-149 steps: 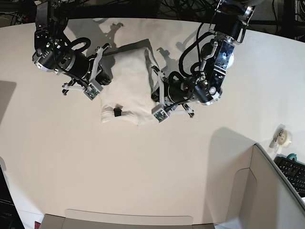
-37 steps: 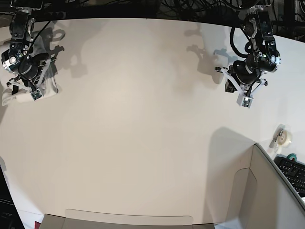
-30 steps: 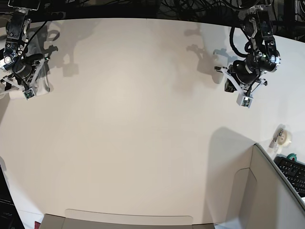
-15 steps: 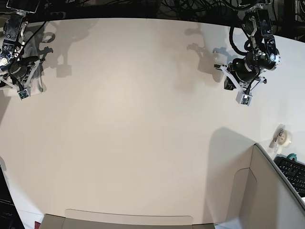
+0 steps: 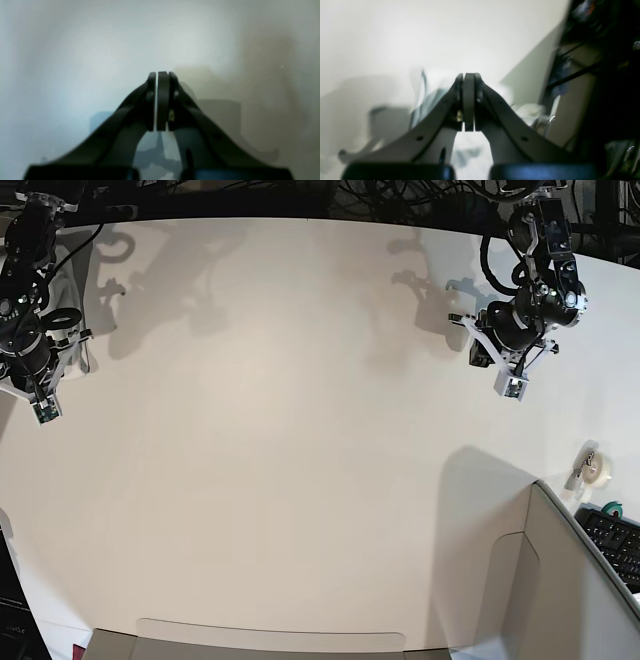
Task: Layout the t-shirt on the table in an organized manner, then fold the t-shirt properly
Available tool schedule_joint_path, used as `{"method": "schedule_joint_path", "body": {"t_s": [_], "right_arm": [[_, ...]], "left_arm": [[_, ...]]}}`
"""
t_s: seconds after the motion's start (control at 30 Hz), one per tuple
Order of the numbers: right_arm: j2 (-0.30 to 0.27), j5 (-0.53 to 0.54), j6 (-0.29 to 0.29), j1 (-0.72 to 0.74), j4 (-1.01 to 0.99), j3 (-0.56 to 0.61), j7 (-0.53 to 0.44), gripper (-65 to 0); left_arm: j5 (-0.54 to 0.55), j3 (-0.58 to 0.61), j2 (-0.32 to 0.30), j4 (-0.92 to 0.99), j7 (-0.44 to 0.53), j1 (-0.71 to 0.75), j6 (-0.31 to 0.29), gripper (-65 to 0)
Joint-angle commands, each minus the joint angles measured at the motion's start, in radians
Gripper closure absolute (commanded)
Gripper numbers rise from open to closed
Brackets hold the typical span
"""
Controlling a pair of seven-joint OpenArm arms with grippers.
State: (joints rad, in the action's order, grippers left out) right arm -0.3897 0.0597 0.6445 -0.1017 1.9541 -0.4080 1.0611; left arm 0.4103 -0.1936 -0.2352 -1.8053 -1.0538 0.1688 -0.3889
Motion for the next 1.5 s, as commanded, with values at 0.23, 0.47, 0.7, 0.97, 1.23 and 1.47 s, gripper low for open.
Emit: {"method": "schedule_joint_path", "body": {"t_s": [0.23,0.47,0.7,0.97,1.23,1.47], "right_arm": [[0.228,0.091,0.054,-0.138,0.103,0.001,0.133,0.0],[0.245,0.139,0.054,-0.335,0.104,0.001,0.133,0.0],[0.249,0.139,0.054,-0.536,0.104,0.001,0.133,0.0],[0.232,0.236,0.054,-0.702,0.104,-0.002,0.132,0.0],[0.211,0.282,0.054,-0.768,0.1,-0.002,0.132,0.0],[0.232,0.148,0.054,-0.74,0.098,0.004,0.132,0.0]], "left_arm": [[0.006,-0.014,-0.02,-0.101,0.011,0.047,-0.002,0.0],[0.006,-0.014,-0.042,-0.182,0.011,0.127,-0.002,0.0],[0.006,-0.014,-0.04,-0.262,-0.001,0.223,-0.002,0.0],[0.009,-0.122,-0.033,-0.287,-0.081,0.377,-0.002,0.0],[0.213,-0.281,-0.029,-0.287,-0.081,0.535,-0.002,0.0],[0.442,-0.356,-0.013,-0.285,-0.082,0.71,0.0,0.0]]}}
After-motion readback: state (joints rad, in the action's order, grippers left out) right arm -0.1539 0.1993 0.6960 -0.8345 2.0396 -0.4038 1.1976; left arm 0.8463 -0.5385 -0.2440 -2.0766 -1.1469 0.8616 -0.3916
